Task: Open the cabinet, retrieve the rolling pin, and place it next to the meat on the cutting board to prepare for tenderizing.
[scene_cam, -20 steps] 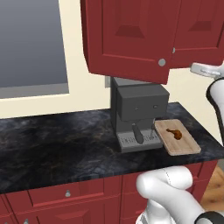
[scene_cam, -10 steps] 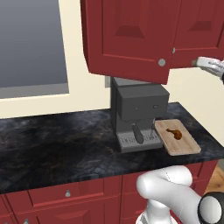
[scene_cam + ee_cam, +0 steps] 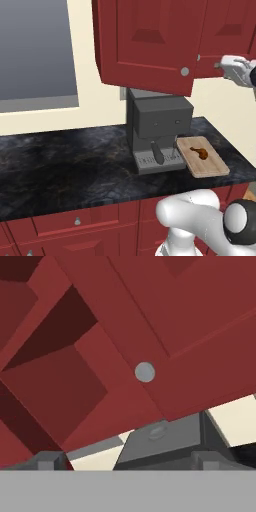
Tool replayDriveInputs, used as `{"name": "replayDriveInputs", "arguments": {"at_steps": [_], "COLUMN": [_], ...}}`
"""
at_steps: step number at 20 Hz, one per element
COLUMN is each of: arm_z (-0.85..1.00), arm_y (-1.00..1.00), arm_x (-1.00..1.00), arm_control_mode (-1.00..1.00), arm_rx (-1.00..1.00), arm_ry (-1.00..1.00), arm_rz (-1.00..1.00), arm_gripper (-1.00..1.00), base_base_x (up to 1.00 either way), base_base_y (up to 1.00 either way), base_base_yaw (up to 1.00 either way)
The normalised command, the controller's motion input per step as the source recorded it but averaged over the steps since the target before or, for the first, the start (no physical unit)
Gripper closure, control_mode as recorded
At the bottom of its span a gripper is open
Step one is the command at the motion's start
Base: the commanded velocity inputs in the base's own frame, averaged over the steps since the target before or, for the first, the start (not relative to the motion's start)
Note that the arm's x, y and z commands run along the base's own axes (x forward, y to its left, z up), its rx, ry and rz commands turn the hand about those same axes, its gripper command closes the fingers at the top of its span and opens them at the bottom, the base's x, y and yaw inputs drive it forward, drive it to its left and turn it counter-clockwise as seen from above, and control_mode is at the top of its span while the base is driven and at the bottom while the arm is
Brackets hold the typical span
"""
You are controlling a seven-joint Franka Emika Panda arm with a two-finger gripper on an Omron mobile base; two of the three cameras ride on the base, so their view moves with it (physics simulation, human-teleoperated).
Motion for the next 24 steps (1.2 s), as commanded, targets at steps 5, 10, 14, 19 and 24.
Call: {"name": "replayDriveInputs", "arguments": {"at_steps": [5, 10, 14, 19, 24], "arm_z": [0.00, 0.00, 0.00, 0.00, 0.00], "arm_y": [0.17, 0.04, 0.04, 0.02, 0.11], "arm_x": [0.20, 0.17, 0.10, 0.03, 0.00], "arm_control_mode": [-1.00, -1.00, -1.00, -1.00, -1.00], "arm_rx": [0.07, 0.09, 0.11, 0.13, 0.15], "arm_ry": [0.11, 0.15, 0.16, 0.14, 0.10], "arm_rz": [0.00, 0.00, 0.00, 0.00, 0.00], "arm_gripper": [-1.00, -1.00, -1.00, -1.00, -1.00], "base_base_x": [0.00, 0.00, 0.00, 0.00, 0.00], "base_base_y": [0.00, 0.00, 0.00, 0.00, 0.00], "base_base_yaw": [0.00, 0.00, 0.00, 0.00, 0.00]}}
